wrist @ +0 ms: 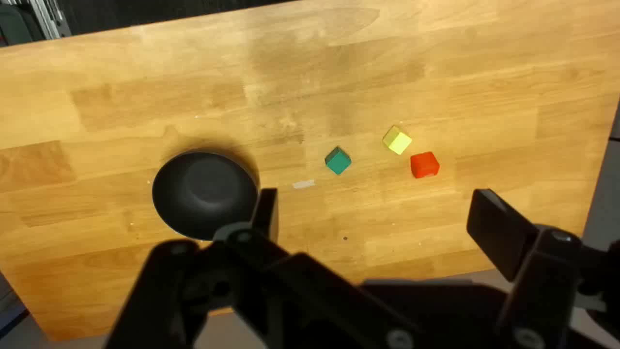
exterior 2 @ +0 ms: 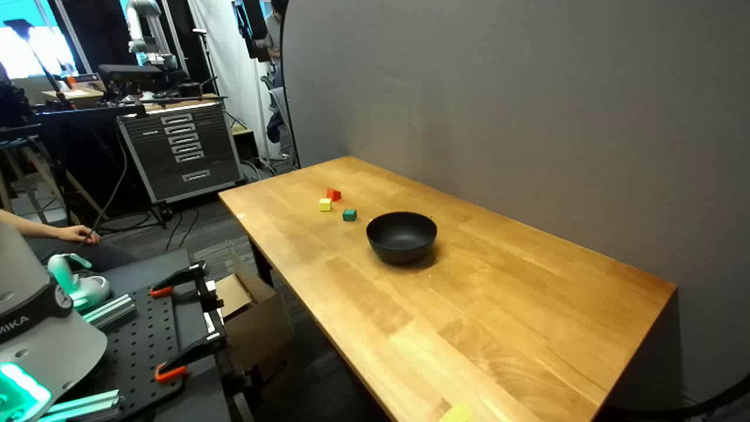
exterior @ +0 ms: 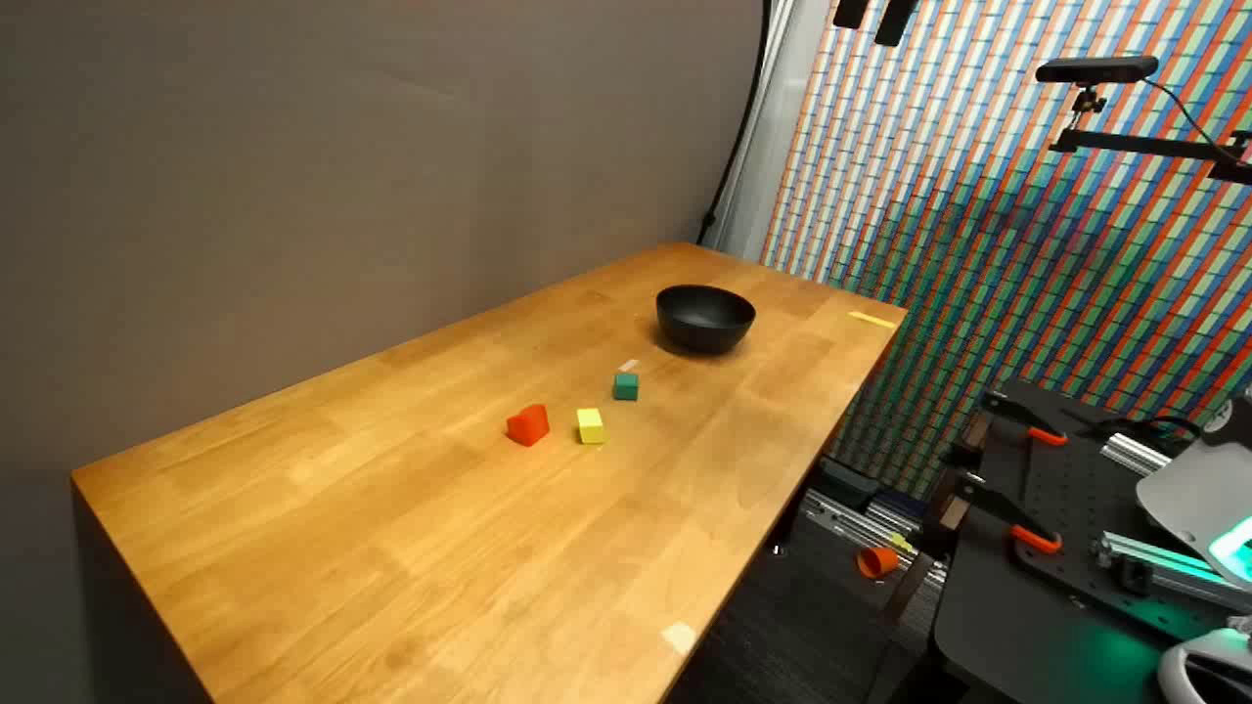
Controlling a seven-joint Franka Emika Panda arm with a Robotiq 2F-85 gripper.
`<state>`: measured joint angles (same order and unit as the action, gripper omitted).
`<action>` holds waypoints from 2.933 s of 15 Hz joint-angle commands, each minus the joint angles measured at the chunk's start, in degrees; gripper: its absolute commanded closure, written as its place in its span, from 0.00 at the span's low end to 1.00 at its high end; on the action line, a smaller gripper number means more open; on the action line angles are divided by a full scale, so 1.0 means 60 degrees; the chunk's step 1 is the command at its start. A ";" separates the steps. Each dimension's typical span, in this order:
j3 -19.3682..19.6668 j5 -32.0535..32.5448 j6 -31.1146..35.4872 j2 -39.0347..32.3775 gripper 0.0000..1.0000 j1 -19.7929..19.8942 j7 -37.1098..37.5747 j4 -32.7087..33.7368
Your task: Put the orange and green blocks in the bowl
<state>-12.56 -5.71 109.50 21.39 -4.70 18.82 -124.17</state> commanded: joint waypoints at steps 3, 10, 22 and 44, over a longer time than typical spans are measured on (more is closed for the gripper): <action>0.0071 0.0231 0.0165 -0.0601 0.00 0.0043 0.0161 0.0218; 0.0056 0.0261 0.1582 -0.4952 0.00 -0.0483 -0.1025 0.2026; 0.0074 0.0507 0.1330 -1.1625 0.00 -0.2033 -0.3081 0.7750; 0.1952 0.1908 -0.2413 -1.6331 0.79 -0.3814 -0.0815 1.5032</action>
<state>-3.07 4.08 101.76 -75.65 -27.11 10.14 -39.77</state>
